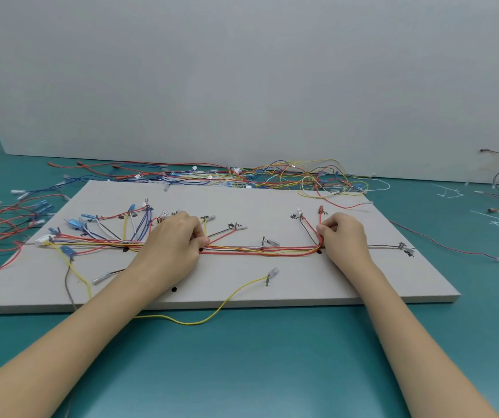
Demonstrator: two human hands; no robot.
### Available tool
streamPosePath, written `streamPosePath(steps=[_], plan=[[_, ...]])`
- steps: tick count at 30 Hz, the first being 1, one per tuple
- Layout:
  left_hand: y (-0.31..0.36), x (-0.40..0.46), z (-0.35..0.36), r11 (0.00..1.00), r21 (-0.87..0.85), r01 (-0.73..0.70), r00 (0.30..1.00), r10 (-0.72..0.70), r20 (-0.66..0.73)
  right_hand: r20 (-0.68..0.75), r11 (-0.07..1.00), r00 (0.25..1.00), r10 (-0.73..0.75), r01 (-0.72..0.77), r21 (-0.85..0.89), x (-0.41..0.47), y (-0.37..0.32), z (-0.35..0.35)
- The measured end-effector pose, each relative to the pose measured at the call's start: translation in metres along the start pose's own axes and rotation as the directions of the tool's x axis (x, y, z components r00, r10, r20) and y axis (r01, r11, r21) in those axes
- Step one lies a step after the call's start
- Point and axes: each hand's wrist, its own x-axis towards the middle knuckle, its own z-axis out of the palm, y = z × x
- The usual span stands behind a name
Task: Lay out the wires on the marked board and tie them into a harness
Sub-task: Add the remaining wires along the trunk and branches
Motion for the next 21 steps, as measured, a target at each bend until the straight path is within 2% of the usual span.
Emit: streamPosePath(steps=[3, 6, 8, 11, 13, 18, 20, 21], plan=[[-0.002, 0.000, 0.001, 1.000, -0.013, -0.003, 1.000, 0.003, -0.007, 0.029, 0.995, 0.999, 0.022, -0.025, 0.100, 0.003, 0.002, -0.011], [-0.003, 0.001, 0.001, 1.000, -0.020, -0.009, 1.000, 0.009, -0.016, -0.042, 0.928, 0.983, 0.176, -0.152, 0.341, 0.010, 0.004, -0.034], [-0.004, 0.001, 0.001, 1.000, -0.023, -0.010, 1.000, 0.010, -0.020, -0.039, 0.783, 0.940, 0.338, -0.258, 0.565, 0.015, 0.010, -0.052], [-0.005, 0.001, 0.002, 1.000, -0.021, -0.016, 1.000, 0.015, -0.022, 0.129, 0.510, 0.885, 0.447, -0.371, 0.776, 0.015, 0.023, -0.070], [-0.006, 0.001, 0.002, 1.000, -0.011, -0.020, 1.000, 0.020, -0.019, 0.227, 0.391, 0.864, 0.449, -0.419, 0.820, 0.012, 0.029, -0.075], [-0.007, 0.002, 0.003, 1.000, -0.001, -0.023, 0.999, 0.023, -0.023, 0.238, 0.256, 0.840, 0.488, -0.398, 0.881, 0.011, 0.030, -0.081], [-0.008, 0.002, 0.004, 1.000, -0.001, -0.028, 0.999, 0.028, -0.025, 0.259, 0.105, 0.833, 0.489, -0.351, 0.930, 0.008, 0.030, -0.082], [-0.008, 0.002, 0.004, 1.000, 0.000, -0.029, 0.999, 0.029, -0.026, 0.287, -0.013, 0.835, 0.470, -0.318, 0.948, 0.007, 0.029, -0.084]])
